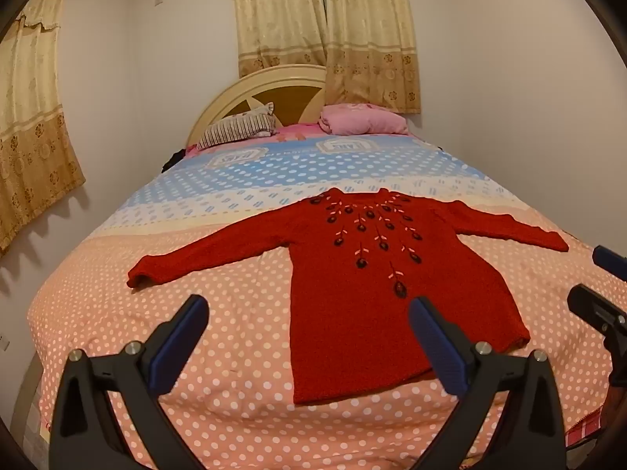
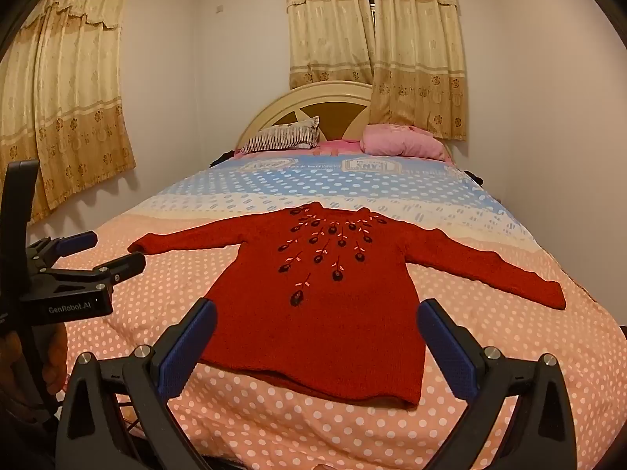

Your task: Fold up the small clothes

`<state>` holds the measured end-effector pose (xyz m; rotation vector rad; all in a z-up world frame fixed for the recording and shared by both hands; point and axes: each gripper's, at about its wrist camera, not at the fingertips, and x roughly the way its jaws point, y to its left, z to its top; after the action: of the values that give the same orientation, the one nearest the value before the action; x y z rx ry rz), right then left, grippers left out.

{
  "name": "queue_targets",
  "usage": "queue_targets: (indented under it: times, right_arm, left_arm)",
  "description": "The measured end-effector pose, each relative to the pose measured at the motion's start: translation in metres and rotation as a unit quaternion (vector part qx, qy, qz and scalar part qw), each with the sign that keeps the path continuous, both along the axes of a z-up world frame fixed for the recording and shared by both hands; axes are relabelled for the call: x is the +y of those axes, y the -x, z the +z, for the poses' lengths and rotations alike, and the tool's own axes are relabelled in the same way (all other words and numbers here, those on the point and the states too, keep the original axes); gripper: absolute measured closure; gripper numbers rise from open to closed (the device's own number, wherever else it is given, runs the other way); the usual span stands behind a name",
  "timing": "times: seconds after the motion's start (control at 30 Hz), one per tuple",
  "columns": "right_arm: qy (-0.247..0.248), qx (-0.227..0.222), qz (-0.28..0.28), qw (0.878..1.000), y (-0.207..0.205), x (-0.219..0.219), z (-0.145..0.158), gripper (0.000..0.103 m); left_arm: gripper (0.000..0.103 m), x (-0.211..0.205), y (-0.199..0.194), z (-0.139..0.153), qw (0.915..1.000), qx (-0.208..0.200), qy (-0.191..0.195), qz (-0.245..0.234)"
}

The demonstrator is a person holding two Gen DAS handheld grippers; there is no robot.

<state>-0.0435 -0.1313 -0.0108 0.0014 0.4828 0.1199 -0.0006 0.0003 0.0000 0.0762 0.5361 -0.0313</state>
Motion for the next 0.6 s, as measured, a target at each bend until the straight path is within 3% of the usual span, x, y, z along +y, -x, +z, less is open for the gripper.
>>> queue_targets:
  times: [0.6]
  right_arm:
    - [-0.007, 0.003, -0.003, 1.0, 0.0, -0.01, -0.004, 0.001]
  left_arm:
    - [0.0, 0.0, -0.005, -0.01, 0.9998, 0.017, -0.005, 0.004]
